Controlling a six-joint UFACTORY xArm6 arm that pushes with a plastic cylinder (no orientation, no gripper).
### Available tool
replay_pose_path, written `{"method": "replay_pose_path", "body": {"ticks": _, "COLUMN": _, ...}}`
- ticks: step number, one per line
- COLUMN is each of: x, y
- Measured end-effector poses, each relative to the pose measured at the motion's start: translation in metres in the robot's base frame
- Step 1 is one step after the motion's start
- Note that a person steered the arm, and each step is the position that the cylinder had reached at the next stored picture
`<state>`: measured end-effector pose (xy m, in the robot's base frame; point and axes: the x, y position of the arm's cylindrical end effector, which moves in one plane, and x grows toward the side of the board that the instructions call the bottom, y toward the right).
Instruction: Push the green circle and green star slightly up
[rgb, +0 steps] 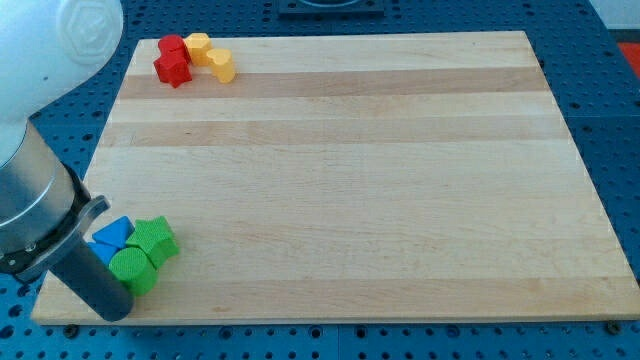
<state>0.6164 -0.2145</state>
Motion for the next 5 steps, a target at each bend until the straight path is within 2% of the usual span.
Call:
{"method": "replay_pose_path", "body": {"ticks": 3, "x": -0.024, "y": 0.0}}
{"method": "replay_pose_path", "body": {"ticks": 5, "x": -0.055, "y": 0.038}}
